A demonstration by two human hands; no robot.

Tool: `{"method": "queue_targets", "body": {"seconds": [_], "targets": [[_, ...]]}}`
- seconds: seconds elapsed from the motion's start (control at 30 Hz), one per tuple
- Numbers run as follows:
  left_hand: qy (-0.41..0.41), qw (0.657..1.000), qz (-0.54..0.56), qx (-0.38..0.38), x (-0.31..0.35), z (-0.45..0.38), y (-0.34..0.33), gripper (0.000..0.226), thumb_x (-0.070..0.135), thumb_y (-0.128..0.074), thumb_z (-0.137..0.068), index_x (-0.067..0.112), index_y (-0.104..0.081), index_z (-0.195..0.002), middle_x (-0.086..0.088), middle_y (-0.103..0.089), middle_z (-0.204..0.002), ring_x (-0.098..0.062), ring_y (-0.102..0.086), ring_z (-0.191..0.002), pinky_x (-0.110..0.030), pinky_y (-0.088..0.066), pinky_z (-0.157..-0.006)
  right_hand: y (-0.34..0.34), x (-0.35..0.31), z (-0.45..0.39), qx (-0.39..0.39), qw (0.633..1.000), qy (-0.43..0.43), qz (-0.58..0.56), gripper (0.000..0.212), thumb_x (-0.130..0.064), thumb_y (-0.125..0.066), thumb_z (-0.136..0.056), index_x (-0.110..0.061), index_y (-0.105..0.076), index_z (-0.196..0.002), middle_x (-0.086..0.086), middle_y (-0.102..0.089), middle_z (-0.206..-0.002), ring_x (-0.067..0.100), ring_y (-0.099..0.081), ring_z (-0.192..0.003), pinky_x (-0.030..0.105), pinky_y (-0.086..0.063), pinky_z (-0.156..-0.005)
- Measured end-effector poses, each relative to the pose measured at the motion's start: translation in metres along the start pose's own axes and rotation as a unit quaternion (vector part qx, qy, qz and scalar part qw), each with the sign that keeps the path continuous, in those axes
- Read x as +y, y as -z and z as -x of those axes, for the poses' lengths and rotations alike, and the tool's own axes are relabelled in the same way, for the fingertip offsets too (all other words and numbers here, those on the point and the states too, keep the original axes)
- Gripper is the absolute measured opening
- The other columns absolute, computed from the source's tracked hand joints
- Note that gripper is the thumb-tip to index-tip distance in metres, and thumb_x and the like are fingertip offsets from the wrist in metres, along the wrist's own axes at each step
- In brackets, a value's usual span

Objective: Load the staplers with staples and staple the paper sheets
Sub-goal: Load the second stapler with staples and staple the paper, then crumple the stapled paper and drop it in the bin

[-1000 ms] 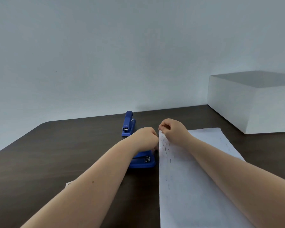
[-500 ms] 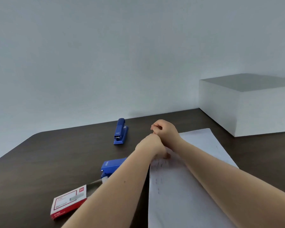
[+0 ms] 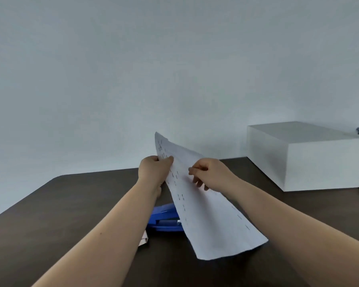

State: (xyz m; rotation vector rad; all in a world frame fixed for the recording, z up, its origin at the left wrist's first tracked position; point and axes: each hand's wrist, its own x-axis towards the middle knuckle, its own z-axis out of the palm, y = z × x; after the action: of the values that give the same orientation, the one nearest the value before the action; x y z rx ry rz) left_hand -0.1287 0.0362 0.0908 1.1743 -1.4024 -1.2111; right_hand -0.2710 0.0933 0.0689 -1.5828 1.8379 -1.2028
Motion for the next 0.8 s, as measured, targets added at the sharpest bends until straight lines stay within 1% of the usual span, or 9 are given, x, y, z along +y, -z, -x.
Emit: {"method": "queue_targets", "body": {"seconds": [0.13,0.23,0.3,0.4,0.5,0.57,0.63,0.73,0.8], "targets": [[0.011,0.998,0.051,-0.024,0.006,0.021,0.008,0.032,0.038,-0.061,-0.088,0.008,-0.064,-0.079,-0.018,-0.073,-0.093,-0.034,-0.069,-0.092,-0.048,-0.053,-0.094,-0.007,-0.032,0.032,-0.053,0.998,-0.015,-0.039,0.049,-0.054,-0.047,-0.09,-0.011,-0.065,-0.104,0.003,-0.068,-0.094,0.016,-0.066,-0.085,0.025,-0.056,-0.071],[0.024,0.994,0.102,-0.043,0.011,0.034,0.014,0.046,0.045,-0.051,-0.092,0.003,-0.068,-0.084,-0.014,-0.073,-0.083,-0.026,-0.071,-0.081,-0.034,-0.058,-0.08,-0.006,-0.042,0.048,-0.103,0.989,-0.032,-0.104,0.052,-0.061,-0.054,-0.082,-0.018,-0.06,-0.111,-0.001,-0.065,-0.108,0.016,-0.062,-0.097,0.027,-0.055,-0.078],[0.018,0.991,0.122,-0.057,0.014,0.043,0.021,0.047,0.041,-0.046,-0.096,0.001,-0.067,-0.083,-0.015,-0.071,-0.08,-0.025,-0.069,-0.074,-0.029,-0.056,-0.071,-0.003,-0.039,0.054,-0.133,0.98,-0.037,-0.142,0.042,-0.047,-0.064,-0.083,-0.017,-0.063,-0.113,0.003,-0.066,-0.115,0.021,-0.061,-0.104,0.036,-0.052,-0.089],[-0.023,0.989,0.123,-0.074,0.014,0.054,0.03,0.042,0.033,-0.044,-0.099,0.002,-0.067,-0.082,-0.016,-0.071,-0.084,-0.025,-0.067,-0.078,-0.03,-0.055,-0.075,0.002,-0.035,0.062,-0.13,0.98,-0.038,-0.148,0.028,-0.014,-0.064,-0.088,-0.016,-0.065,-0.115,0.004,-0.067,-0.118,0.024,-0.062,-0.111,0.044,-0.046,-0.103],[-0.082,0.993,0.078,-0.034,0.011,0.06,0.039,0.031,0.032,-0.046,-0.096,0.011,-0.068,-0.092,-0.005,-0.07,-0.098,-0.018,-0.064,-0.089,-0.03,-0.049,-0.078,0.011,-0.032,0.071,-0.14,0.964,-0.023,-0.223,0.026,-0.006,-0.06,-0.089,-0.012,-0.069,-0.113,0.006,-0.071,-0.115,0.025,-0.066,-0.108,0.044,-0.047,-0.101],[-0.093,0.994,0.06,-0.007,0.008,0.063,0.048,0.024,0.035,-0.047,-0.096,0.018,-0.063,-0.1,0.005,-0.064,-0.095,-0.012,-0.058,-0.085,-0.029,-0.045,-0.074,0.018,-0.033,0.077,-0.142,0.947,-0.015,-0.287,0.026,-0.003,-0.061,-0.088,-0.008,-0.069,-0.112,0.009,-0.072,-0.114,0.027,-0.067,-0.106,0.043,-0.05,-0.098],[-0.06,0.996,0.057,-0.02,0.004,0.066,0.057,0.022,0.041,-0.047,-0.095,0.022,-0.057,-0.1,0.006,-0.06,-0.093,-0.014,-0.056,-0.081,-0.028,-0.046,-0.073,0.023,-0.033,0.081,-0.133,0.934,-0.004,-0.331,0.026,0.001,-0.06,-0.087,-0.004,-0.069,-0.111,0.01,-0.073,-0.109,0.027,-0.069,-0.101,0.039,-0.054,-0.092],[0.033,0.99,0.107,-0.084,-0.003,0.066,0.066,0.042,0.053,-0.052,-0.089,0.016,-0.059,-0.109,-0.006,-0.062,-0.109,-0.026,-0.058,-0.099,-0.04,-0.047,-0.086,0.028,-0.038,0.086,-0.137,0.928,0.023,-0.346,0.024,0.003,-0.059,-0.086,-0.006,-0.071,-0.106,0.007,-0.075,-0.101,0.023,-0.071,-0.093,0.033,-0.057,-0.084],[0.067,0.988,0.1,-0.096,-0.008,0.066,0.069,0.056,0.062,-0.058,-0.081,0.021,-0.052,-0.117,-0.006,-0.059,-0.121,-0.031,-0.057,-0.115,-0.047,-0.047,-0.098,0.031,-0.039,0.088,-0.139,0.924,0.034,-0.355,0.025,0.002,-0.06,-0.084,-0.007,-0.072,-0.103,0.007,-0.075,-0.101,0.023,-0.071,-0.092,0.033,-0.057,-0.083]]}}
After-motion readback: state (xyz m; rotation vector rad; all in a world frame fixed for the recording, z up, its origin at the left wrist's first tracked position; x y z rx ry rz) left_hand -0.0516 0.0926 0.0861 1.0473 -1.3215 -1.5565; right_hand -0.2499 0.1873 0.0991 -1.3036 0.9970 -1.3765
